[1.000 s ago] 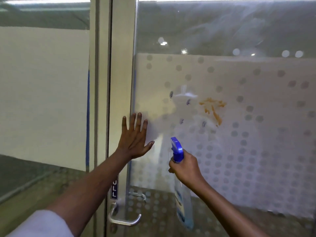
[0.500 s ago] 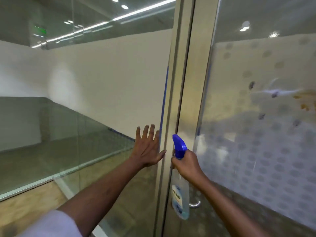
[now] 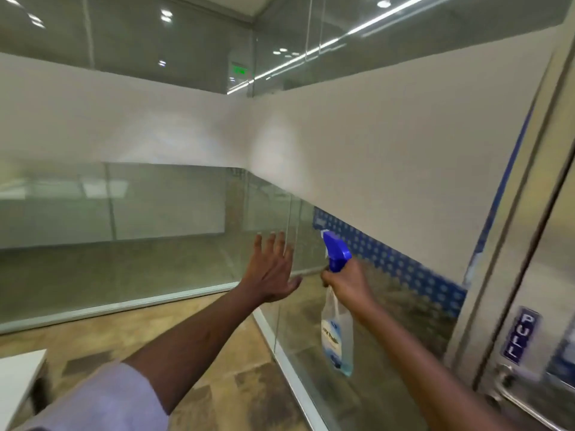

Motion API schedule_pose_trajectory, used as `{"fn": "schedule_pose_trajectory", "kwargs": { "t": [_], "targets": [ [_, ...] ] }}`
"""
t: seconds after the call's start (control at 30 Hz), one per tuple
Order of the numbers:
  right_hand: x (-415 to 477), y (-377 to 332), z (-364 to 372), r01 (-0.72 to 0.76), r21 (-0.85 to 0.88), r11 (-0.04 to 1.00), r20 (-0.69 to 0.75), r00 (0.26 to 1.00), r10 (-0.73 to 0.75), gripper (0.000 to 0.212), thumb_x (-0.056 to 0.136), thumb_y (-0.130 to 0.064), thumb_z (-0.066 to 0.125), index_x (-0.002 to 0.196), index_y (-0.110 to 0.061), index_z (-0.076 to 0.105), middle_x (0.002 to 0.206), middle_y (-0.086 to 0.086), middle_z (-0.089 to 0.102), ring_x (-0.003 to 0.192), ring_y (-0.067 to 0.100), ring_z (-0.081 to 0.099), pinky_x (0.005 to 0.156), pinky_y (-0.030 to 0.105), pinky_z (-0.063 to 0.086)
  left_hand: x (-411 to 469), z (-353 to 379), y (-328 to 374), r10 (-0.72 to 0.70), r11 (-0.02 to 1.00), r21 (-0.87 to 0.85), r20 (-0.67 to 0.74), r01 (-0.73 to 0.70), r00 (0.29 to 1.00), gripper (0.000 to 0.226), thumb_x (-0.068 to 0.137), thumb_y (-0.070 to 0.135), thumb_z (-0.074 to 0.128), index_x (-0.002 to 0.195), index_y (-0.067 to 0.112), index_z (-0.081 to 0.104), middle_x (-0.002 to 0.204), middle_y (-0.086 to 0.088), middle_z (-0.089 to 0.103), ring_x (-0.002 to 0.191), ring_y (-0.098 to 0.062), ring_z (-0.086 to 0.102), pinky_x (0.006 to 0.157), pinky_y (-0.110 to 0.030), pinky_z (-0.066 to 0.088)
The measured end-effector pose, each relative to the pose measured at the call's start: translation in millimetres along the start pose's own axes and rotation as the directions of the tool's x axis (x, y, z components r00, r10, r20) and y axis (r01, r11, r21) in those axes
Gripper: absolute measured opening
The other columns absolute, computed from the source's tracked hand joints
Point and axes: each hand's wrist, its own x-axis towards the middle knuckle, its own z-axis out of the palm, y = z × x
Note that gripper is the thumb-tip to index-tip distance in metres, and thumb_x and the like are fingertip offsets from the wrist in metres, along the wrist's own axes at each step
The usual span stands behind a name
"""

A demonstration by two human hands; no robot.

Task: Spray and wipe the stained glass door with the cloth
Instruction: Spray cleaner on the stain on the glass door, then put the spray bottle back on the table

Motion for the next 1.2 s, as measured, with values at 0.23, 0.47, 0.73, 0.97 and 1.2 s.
{"fn": "schedule_pose_trajectory", "kwargs": {
  "t": [0.23, 0.47, 0.73, 0.97, 1.2],
  "targets": [
    [4.0, -46.7, 148.9, 0.076, 0.138, 0.988, 0.222, 0.969, -0.106, 0.022, 0.069, 0.007, 0.064, 0.089, -0.002, 0.065, 0.089, 0.016, 0.068, 0.068, 0.02, 0.058, 0.065, 0.034, 0.048, -83.4, 23.7, -138.8, -0.172, 0.981, 0.102, 0.056, 0.166, 0.984, 0.079, 0.084, 0.064, 0.036, 0.132, 0.002, 0.046, 0.143, -0.03, 0.041, 0.129, -0.046, 0.04, 0.107, -0.065, 0.026],
    [-7.1, -96.2, 298.6, 0.149, 0.197, 0.969, 0.498, 0.836, -0.23, 0.019, 0.071, 0.005, 0.064, 0.088, -0.002, 0.059, 0.073, 0.011, 0.059, 0.066, 0.02, 0.054, 0.064, 0.032, 0.046, -179.5, 32.3, -256.8, -0.414, 0.889, 0.253, 0.083, 0.383, 0.906, 0.077, 0.085, 0.064, 0.031, 0.13, 0.003, 0.045, 0.142, -0.028, 0.041, 0.129, -0.046, 0.04, 0.109, -0.064, 0.025],
    [-30.9, -152.0, 463.2, 0.183, 0.362, 0.914, 0.723, 0.563, -0.399, 0.012, 0.072, 0.005, 0.063, 0.082, 0.001, 0.058, 0.068, 0.012, 0.058, 0.062, 0.02, 0.054, 0.061, 0.032, 0.046, -287.8, 32.2, -370.3, -0.734, 0.64, 0.464, 0.134, 0.612, 0.666, 0.078, 0.085, 0.065, 0.034, 0.136, 0.006, 0.042, 0.145, -0.024, 0.041, 0.135, -0.042, 0.035, 0.112, -0.063, 0.02],
    [-77.0, -200.9, 582.4, 0.34, 0.519, 0.784, 0.767, 0.219, -0.603, 0.012, 0.085, -0.009, 0.066, 0.082, -0.011, 0.055, 0.07, 0.004, 0.057, 0.062, 0.012, 0.053, 0.06, 0.019, 0.042, -391.2, 17.3, -417.3, -0.905, 0.399, 0.592, 0.13, 0.7, 0.406, 0.076, 0.089, 0.064, 0.037, 0.141, 0.009, 0.037, 0.15, -0.021, 0.037, 0.139, -0.043, 0.031, 0.114, -0.065, 0.015],
    [-169.3, -224.8, 685.9, 0.445, 0.573, 0.688, 0.755, 0.041, -0.655, 0.025, 0.087, -0.038, 0.067, 0.093, -0.016, 0.058, 0.08, -0.002, 0.062, 0.07, 0.013, 0.06, 0.068, 0.023, 0.045, -505.5, -8.9, -433.3, -0.985, 0.169, 0.659, 0.098, 0.733, 0.139, 0.074, 0.09, 0.062, 0.03, 0.141, 0.008, 0.034, 0.151, -0.023, 0.034, 0.138, -0.045, 0.03, 0.113, -0.066, 0.013]
  ]
}}
